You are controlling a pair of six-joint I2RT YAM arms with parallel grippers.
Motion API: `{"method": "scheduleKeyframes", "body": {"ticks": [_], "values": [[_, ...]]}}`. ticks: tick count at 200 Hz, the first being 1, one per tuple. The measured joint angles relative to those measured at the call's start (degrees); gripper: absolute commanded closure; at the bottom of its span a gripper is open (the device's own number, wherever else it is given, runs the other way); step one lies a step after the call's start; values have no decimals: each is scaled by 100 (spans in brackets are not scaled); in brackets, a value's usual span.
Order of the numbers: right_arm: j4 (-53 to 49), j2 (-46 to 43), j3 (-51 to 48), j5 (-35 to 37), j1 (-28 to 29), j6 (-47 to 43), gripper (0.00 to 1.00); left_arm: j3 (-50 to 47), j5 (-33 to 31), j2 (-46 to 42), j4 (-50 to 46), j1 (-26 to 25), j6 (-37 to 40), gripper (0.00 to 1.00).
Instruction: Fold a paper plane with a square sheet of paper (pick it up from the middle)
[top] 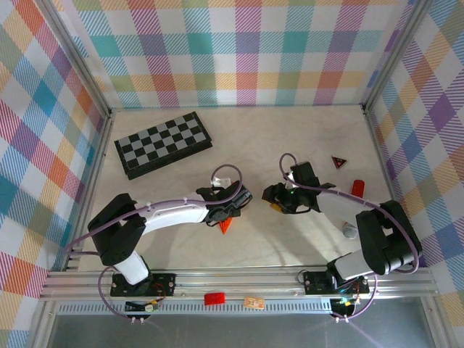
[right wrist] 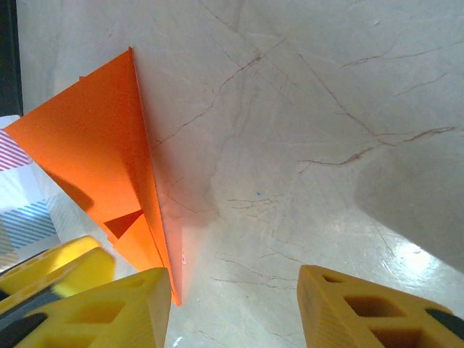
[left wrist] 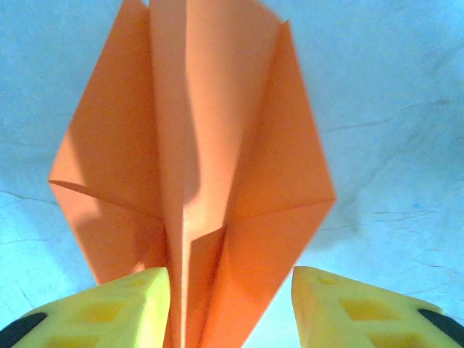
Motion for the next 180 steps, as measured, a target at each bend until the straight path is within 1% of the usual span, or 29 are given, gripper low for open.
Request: {"method": "scheduleKeyframes", "body": {"ticks": [23,45,53,68,75,83,98,109,122,139,149,159,180], "values": [[-157,-184,-35,138,-17,-76,50,26,-142,-240,-109,-22,-9,51],[-474,-610,-33,535,-74,-291,48,-66,-450,-636,-133,-26,72,47],[-654,-833,-20,791,-85,-415,44,-131,-564,-817,-120,-17,151,45],[-999,-1193,79,1322,-125,-662,34,-275,-748,-1167,-111,74,291,43],[-1156,-1344,151,1622,-144,-791,32,-348,-796,-1305,-98,131,378,43],[-1287,-1491,227,1980,-164,-935,29,-444,-848,-1458,-76,256,472,39],[-1344,-1764,284,2715,-210,-1303,22,-651,-960,-1692,-35,625,671,34],[-1300,-1926,262,3265,-225,-1598,20,-855,-1010,-1843,74,940,841,28],[-1067,-2090,111,3897,-273,-1996,18,-1117,-1062,-2028,184,1307,1064,20],[-693,-2203,-155,4513,-396,-2529,18,-1478,-1097,-2291,398,1784,1401,14],[-323,-2199,-365,4747,-525,-2870,17,-1639,-1097,-2428,511,2070,1580,10],[92,-2124,-581,4889,-671,-3178,17,-1768,-1104,-2551,616,2358,1742,9],[782,-1563,-820,4983,-970,-3770,16,-1987,-1180,-2736,962,2981,2109,8]]}}
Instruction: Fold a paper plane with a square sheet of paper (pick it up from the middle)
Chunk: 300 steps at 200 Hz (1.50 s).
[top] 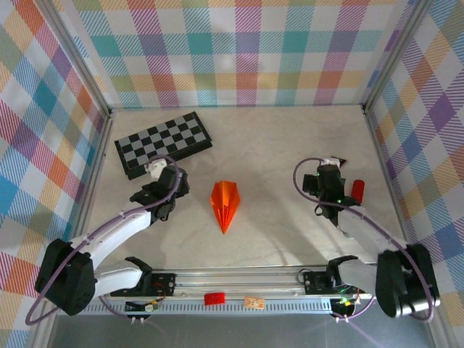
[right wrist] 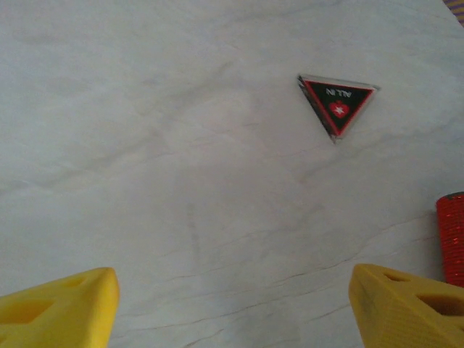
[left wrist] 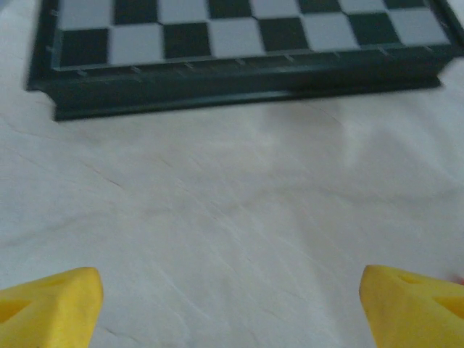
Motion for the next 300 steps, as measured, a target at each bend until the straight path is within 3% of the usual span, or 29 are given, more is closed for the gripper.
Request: {"method": "scheduleKeyframes", "body": {"ticks": [48,77,119,129,134,185,195,300], "values": [[1604,1397,-11,-581,-378,-798,17,-715,35,-157,1384,890,1257,7],[2715,1744,-116,-1283,-535,-1126,16,-1040,262,116,2492,1215,1934,6],[4039,1998,-516,-2157,-1106,-1119,17,-1436,800,960,4013,1606,2317,6],[4116,2090,-601,-2212,-1182,-1093,15,-1434,920,1165,4284,1624,2444,6],[4155,2127,-627,-2225,-1196,-1062,0,-1432,984,1261,4419,1624,2511,6],[4428,2175,-629,-2205,-1198,-922,1,-1591,1631,2389,6168,1904,2918,6],[4459,2175,-629,-2186,-1198,-905,1,-1742,1725,2450,6339,1980,2931,0],[4511,2175,-629,-2144,-1198,-872,1,-1764,1851,2485,6693,2052,2905,0]]}}
